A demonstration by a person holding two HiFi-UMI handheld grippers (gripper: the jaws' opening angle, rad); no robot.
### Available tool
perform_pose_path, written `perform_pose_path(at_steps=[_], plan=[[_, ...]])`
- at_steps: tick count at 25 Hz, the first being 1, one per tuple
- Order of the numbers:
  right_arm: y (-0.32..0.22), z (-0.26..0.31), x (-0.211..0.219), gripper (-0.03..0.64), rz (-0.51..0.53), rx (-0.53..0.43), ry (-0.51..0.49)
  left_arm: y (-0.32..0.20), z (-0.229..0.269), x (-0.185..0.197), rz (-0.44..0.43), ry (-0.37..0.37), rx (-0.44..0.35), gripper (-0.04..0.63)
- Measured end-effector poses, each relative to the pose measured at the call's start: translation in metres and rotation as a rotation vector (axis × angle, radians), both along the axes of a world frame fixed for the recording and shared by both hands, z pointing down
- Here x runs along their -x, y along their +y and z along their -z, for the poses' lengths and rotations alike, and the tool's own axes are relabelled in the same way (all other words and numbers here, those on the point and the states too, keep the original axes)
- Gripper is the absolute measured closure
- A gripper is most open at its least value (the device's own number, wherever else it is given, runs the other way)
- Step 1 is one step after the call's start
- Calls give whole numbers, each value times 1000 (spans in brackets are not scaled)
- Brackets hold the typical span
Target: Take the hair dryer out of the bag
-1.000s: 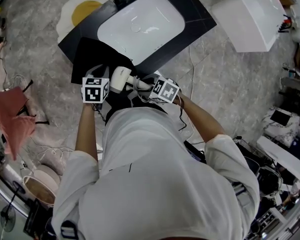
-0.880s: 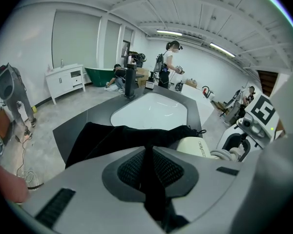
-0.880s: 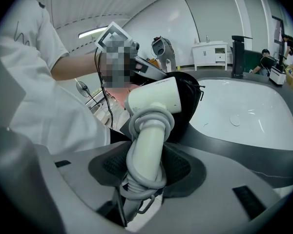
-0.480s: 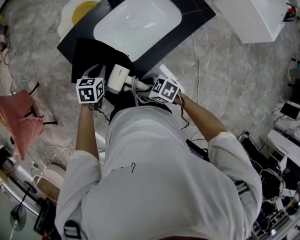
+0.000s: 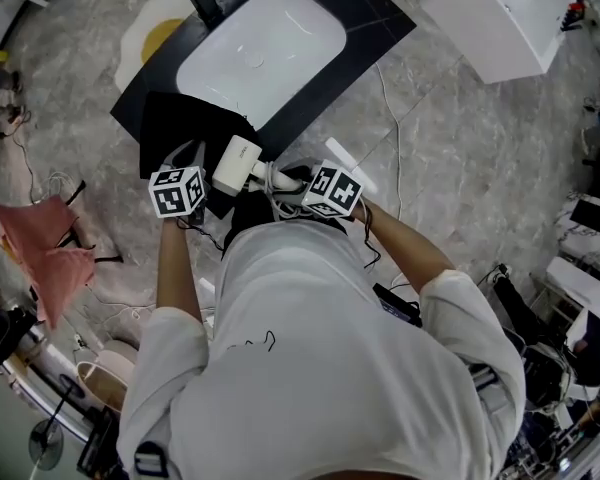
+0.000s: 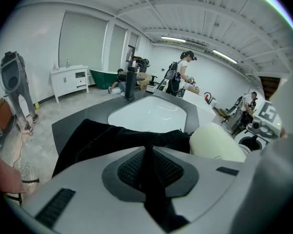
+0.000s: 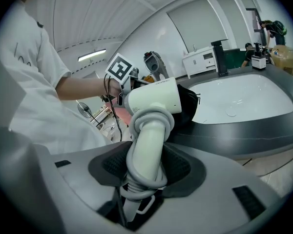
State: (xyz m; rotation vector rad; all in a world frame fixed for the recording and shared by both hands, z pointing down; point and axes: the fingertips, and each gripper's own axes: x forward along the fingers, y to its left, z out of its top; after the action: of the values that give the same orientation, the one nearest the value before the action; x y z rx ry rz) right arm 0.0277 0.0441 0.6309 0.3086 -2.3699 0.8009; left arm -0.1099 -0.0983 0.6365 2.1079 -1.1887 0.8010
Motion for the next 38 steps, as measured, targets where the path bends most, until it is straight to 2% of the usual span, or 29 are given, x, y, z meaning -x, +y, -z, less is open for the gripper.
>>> perform_pose_path(at_steps=[12,17,21,28,35,38], plan=[[-21,7,-44,423,-164,52,-107,17,10,-13,40,-11,-46,537],[-35,15,-51,423,-177,34,-113,27,8,-20,52,-7,-54,537],[-50,24,-51,423,-189,22,-114,28,6,-26,25,-6,-49,537],[-97,23,-31,423,-267,1,-72,10,1,-21,34,61,-8,538],[-133,22,-5,423,-353,51,-66,8,-8,-24,-48,104,30,538],[-152,23,-5,423,-387,59,-62,0,-13,-27,-109,53,6,538]])
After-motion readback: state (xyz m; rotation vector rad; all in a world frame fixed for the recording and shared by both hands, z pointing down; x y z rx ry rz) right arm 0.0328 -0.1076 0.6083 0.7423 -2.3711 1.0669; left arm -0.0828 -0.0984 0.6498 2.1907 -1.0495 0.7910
